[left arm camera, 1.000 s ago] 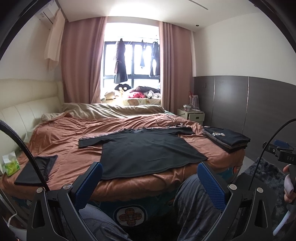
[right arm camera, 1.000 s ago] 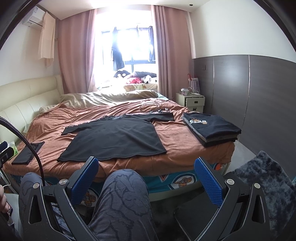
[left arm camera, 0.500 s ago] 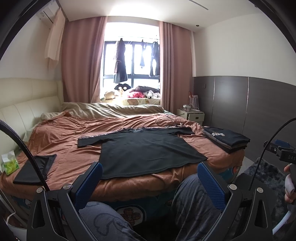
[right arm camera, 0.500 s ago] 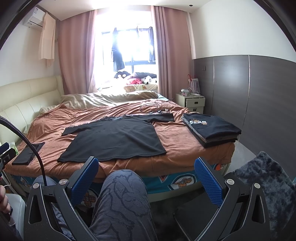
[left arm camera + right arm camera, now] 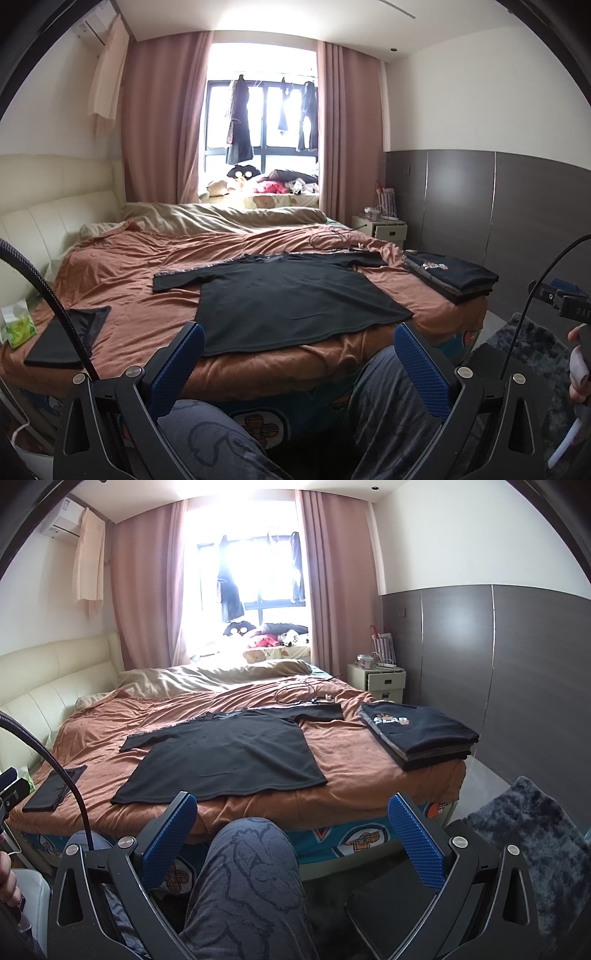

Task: Fold small clothes

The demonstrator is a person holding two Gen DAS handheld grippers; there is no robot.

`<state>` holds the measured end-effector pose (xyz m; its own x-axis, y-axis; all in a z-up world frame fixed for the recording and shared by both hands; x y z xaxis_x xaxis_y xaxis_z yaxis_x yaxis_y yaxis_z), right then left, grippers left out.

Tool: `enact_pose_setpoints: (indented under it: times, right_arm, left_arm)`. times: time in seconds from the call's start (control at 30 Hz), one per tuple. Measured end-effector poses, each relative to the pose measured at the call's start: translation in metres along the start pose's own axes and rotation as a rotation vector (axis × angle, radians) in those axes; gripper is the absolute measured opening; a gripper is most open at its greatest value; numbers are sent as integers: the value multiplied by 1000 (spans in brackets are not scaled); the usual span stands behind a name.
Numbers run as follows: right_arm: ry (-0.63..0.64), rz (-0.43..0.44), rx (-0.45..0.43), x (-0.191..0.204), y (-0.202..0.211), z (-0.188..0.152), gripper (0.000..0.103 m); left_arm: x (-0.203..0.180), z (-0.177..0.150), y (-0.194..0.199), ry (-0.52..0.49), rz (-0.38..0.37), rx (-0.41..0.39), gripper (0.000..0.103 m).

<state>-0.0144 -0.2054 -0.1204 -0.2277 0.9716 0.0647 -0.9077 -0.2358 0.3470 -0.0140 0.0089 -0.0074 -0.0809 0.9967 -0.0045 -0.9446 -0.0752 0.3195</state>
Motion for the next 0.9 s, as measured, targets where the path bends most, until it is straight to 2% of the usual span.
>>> enact_pose_setpoints:
  times: [0.47, 0.57, 0.77, 0.9]
  right_arm:
    - [27, 18, -3, 3, -10, 11, 103]
    - [41, 24, -2, 4, -20, 16, 103]
    - [5, 34, 7, 4, -49, 23, 103]
    - [2, 31, 20, 9, -70, 27, 103]
  left_arm:
    - [12, 1, -9, 23, -1, 6, 103]
    - [16, 6, -20, 37, -10, 8, 103]
    - [27, 12, -44, 50, -82, 20, 103]
    - [41, 14, -60, 71, -82, 22, 103]
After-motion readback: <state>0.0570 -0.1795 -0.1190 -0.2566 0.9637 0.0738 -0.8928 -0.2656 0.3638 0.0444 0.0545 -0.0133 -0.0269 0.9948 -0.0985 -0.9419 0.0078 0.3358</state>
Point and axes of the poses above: each gripper's, at about its wrist camera, not at the fingertips, and y roughly against the way its jaws point, x to its left, z to its top, the point moved 1 cm from there along -y, roughly the way its jaws point, and after that the axes turned 4 degrees about z, right-handed, at the moved point
